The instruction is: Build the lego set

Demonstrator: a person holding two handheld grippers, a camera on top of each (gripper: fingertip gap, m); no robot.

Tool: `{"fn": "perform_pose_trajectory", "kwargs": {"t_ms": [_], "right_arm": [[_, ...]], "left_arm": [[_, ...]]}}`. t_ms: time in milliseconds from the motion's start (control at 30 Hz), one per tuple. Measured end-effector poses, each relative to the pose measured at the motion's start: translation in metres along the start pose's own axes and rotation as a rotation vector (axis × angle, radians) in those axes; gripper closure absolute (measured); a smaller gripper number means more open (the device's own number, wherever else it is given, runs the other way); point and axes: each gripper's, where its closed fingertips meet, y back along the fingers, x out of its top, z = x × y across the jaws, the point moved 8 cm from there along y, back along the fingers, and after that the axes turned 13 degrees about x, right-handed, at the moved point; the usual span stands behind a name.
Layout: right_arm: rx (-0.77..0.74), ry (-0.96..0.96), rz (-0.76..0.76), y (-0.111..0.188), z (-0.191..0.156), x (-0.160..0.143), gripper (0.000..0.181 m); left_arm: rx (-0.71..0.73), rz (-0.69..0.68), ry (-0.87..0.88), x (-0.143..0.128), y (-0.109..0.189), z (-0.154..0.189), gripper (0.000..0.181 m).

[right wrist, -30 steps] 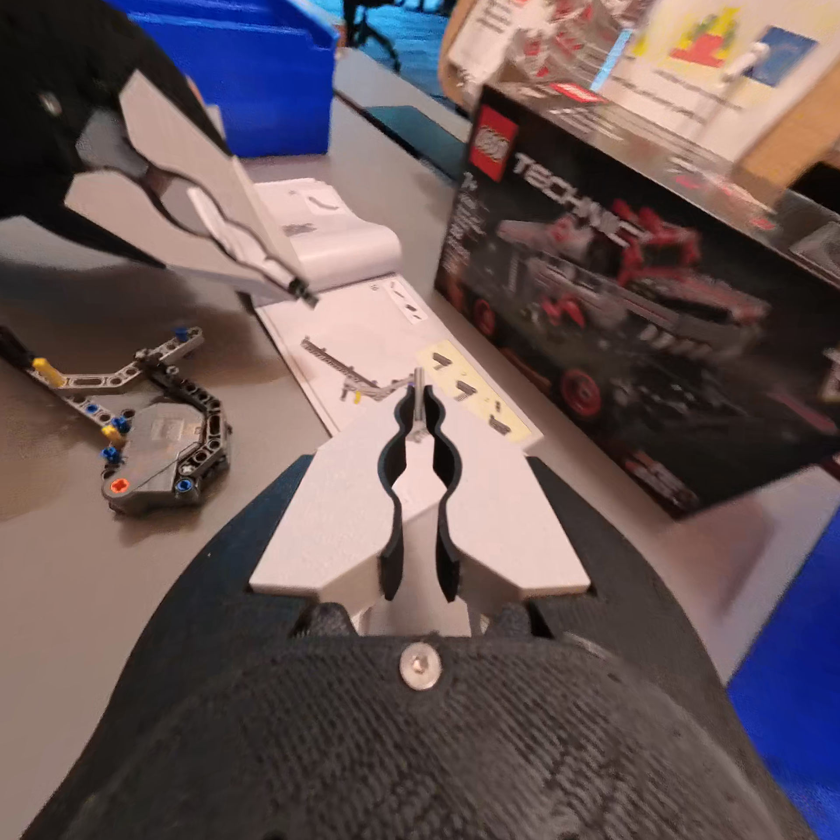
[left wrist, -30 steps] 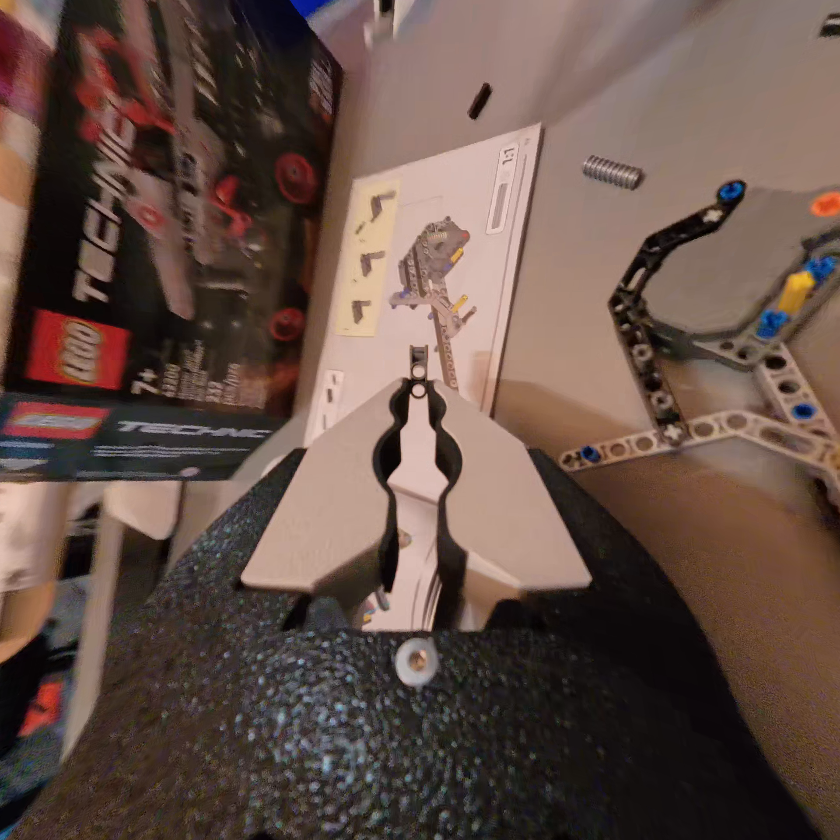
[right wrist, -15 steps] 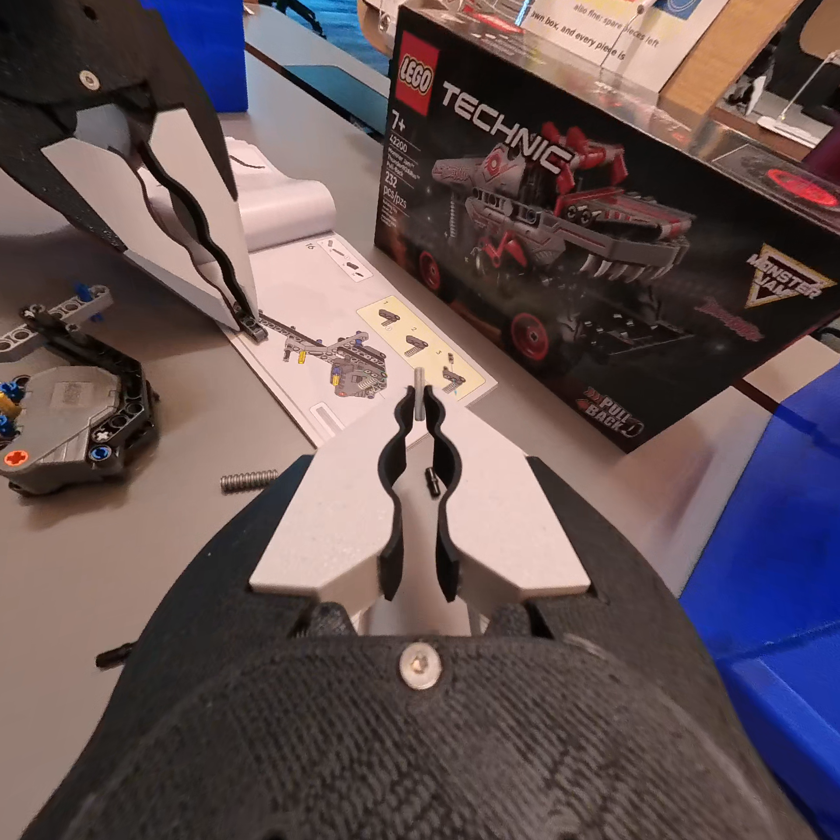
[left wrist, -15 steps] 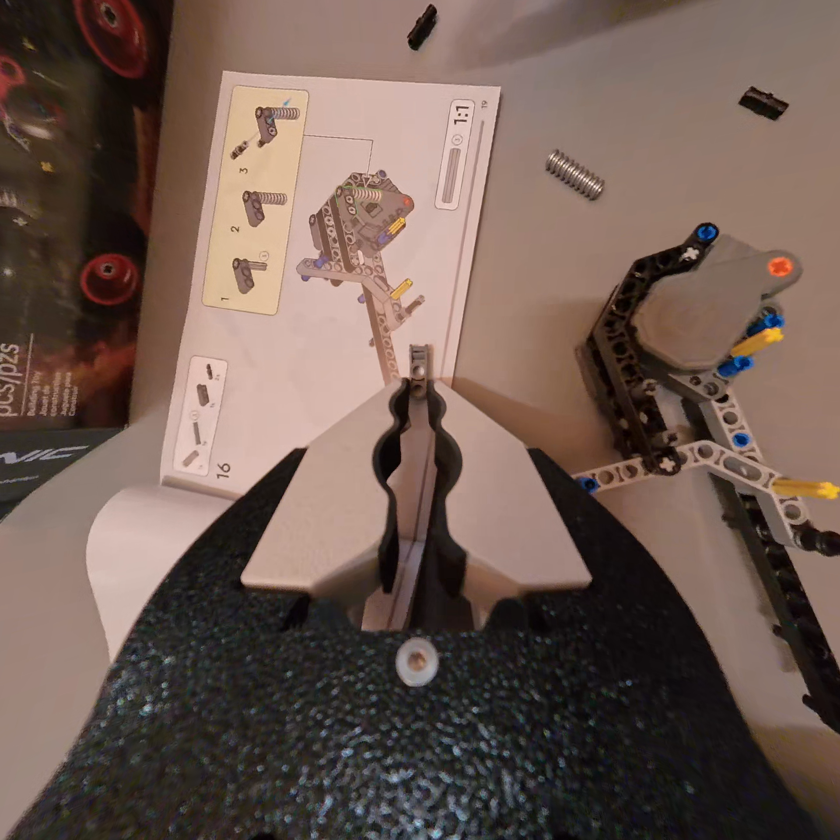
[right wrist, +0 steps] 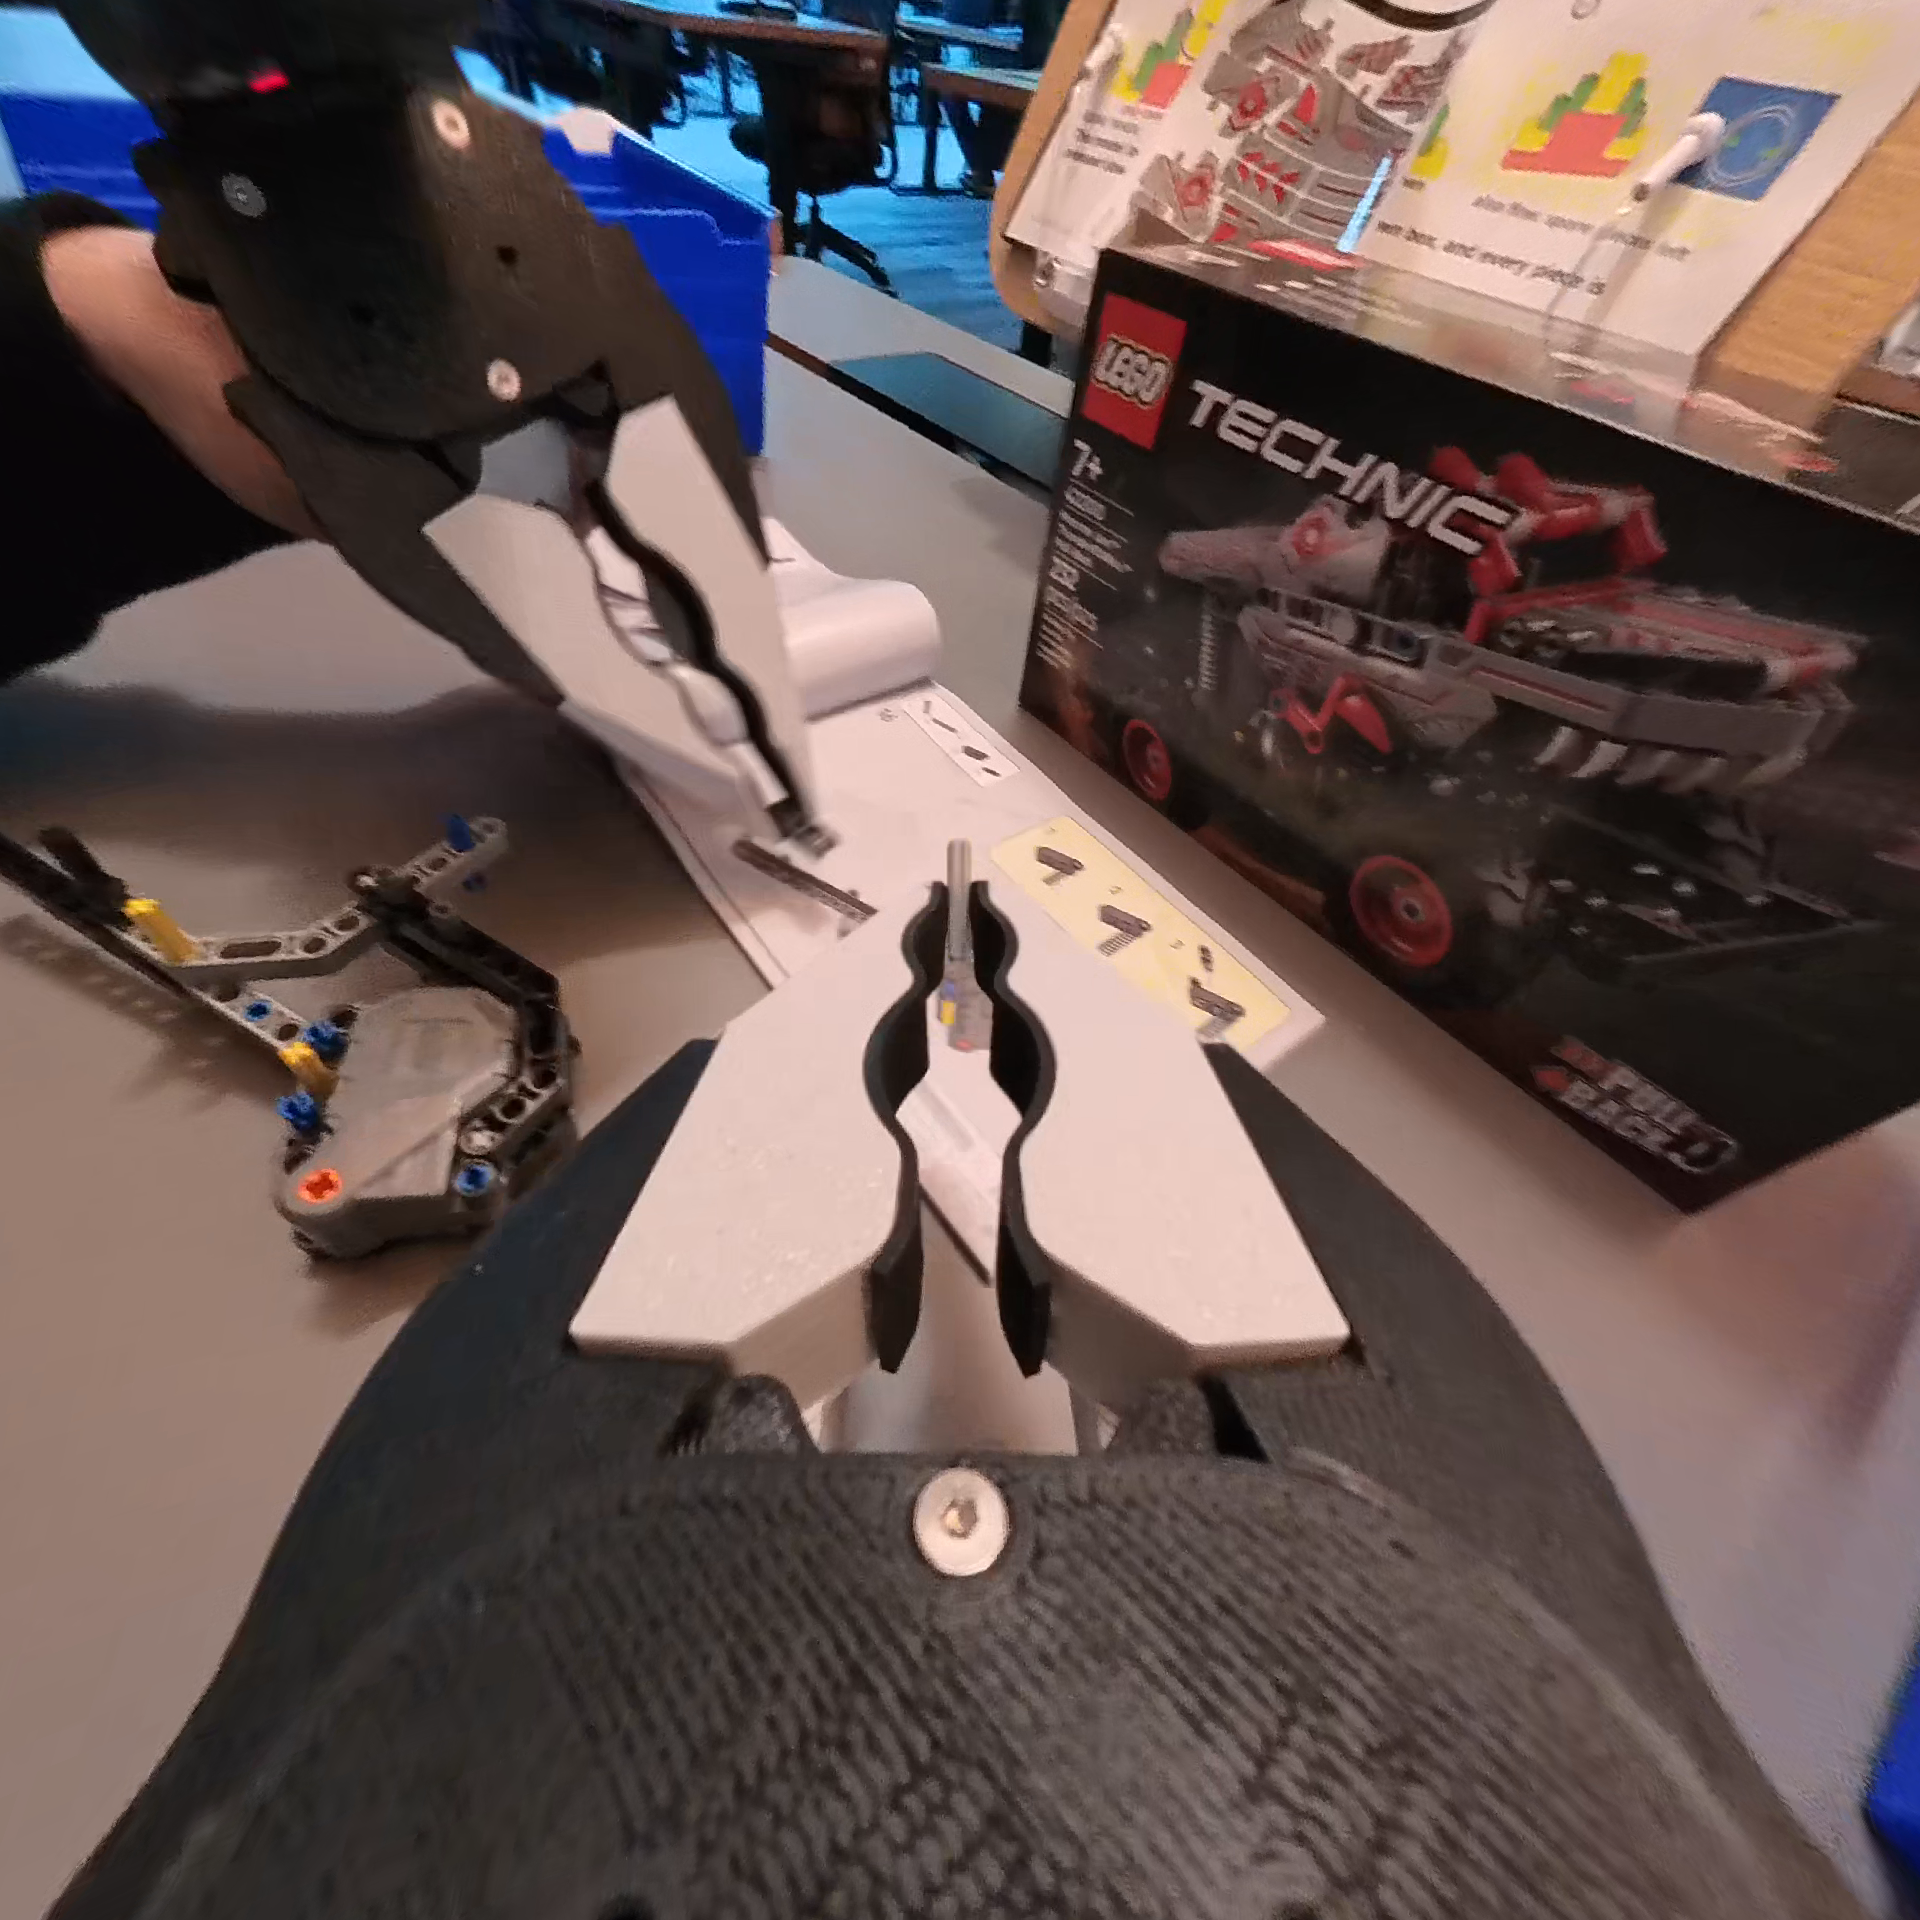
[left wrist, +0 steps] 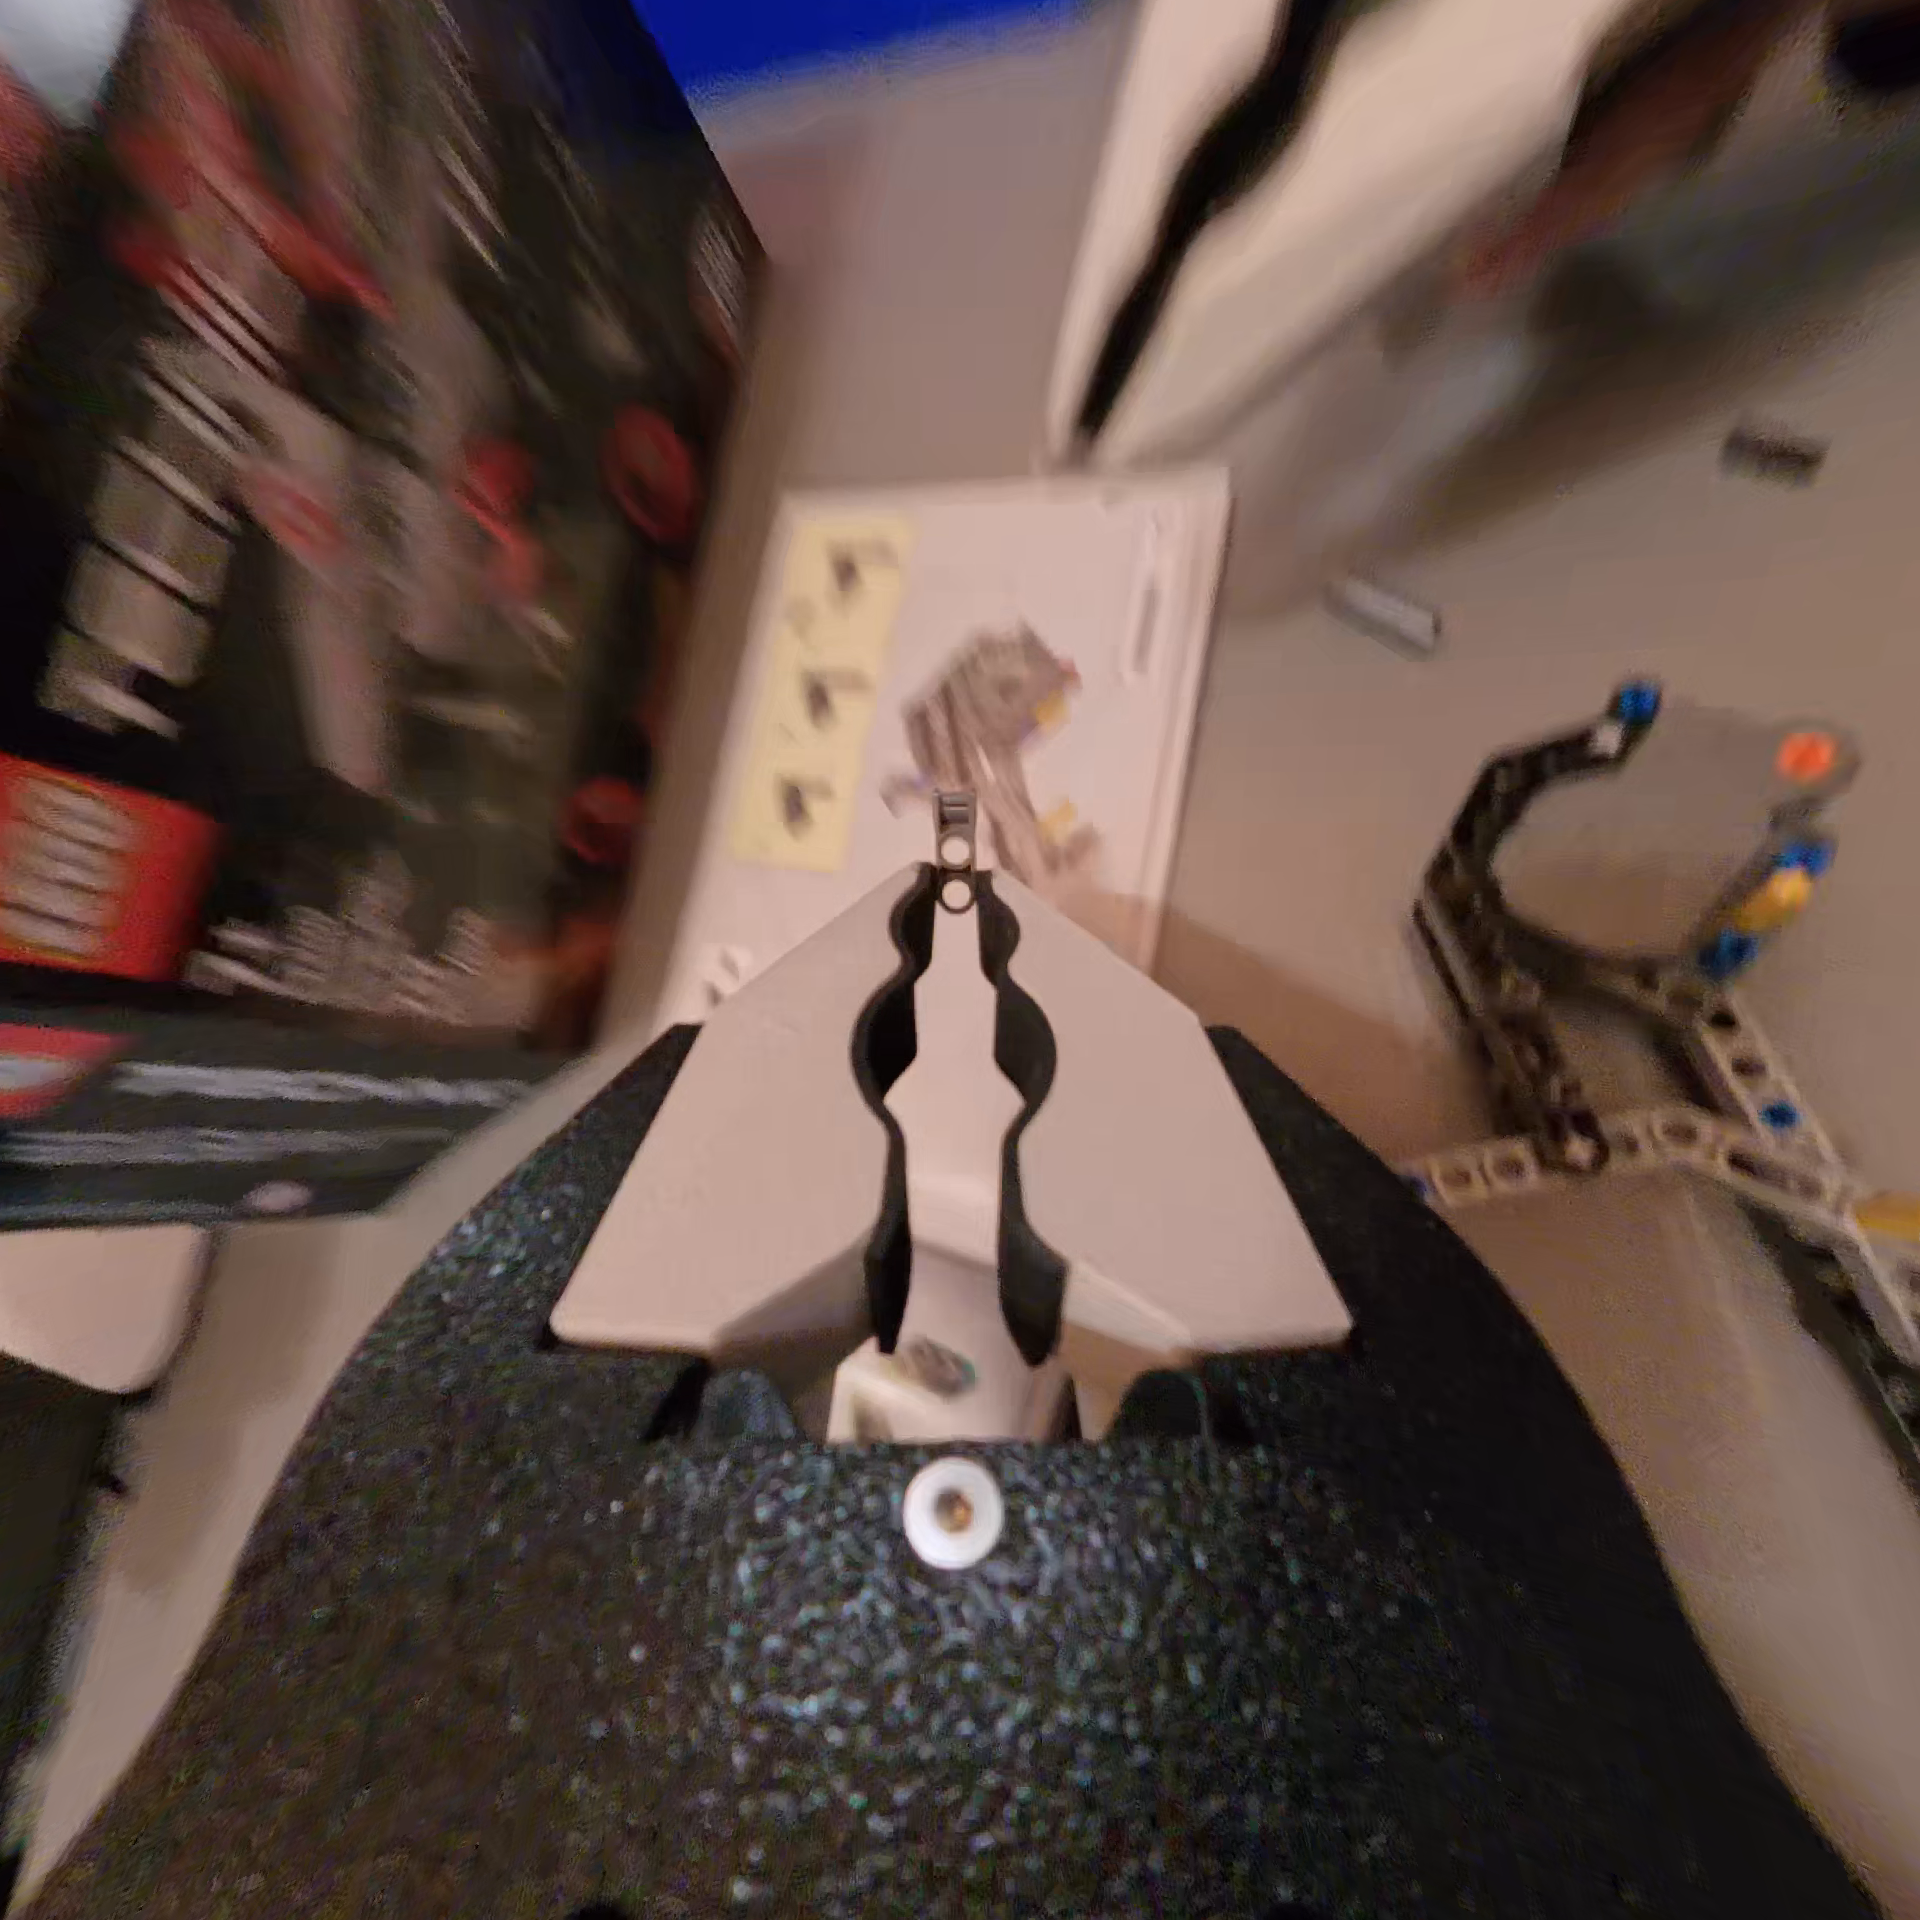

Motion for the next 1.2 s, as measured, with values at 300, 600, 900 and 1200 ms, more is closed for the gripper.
{"fn": "perform_pose_trajectory", "kwargs": {"t_ms": [300, 600, 900, 1200], "right_arm": [[0.103, -0.126, 0.291, -0.001, -0.011, 0.020, 0.178], [0.055, -0.041, 0.382, 0.010, -0.014, 0.032, 0.178], [0.068, -0.037, 0.452, 0.013, -0.016, 0.036, 0.178], [0.078, -0.046, 0.438, 0.011, -0.016, 0.034, 0.178]], "left_arm": [[0.412, 0.390, -0.294, 0.044, 0.033, 0.007, 0.177], [0.638, 0.463, -0.451, 0.059, 0.047, 0.016, 0.177], [0.640, 0.439, -0.503, 0.059, 0.045, 0.024, 0.177], [0.661, 0.417, -0.511, 0.056, 0.041, 0.025, 0.178]]}}
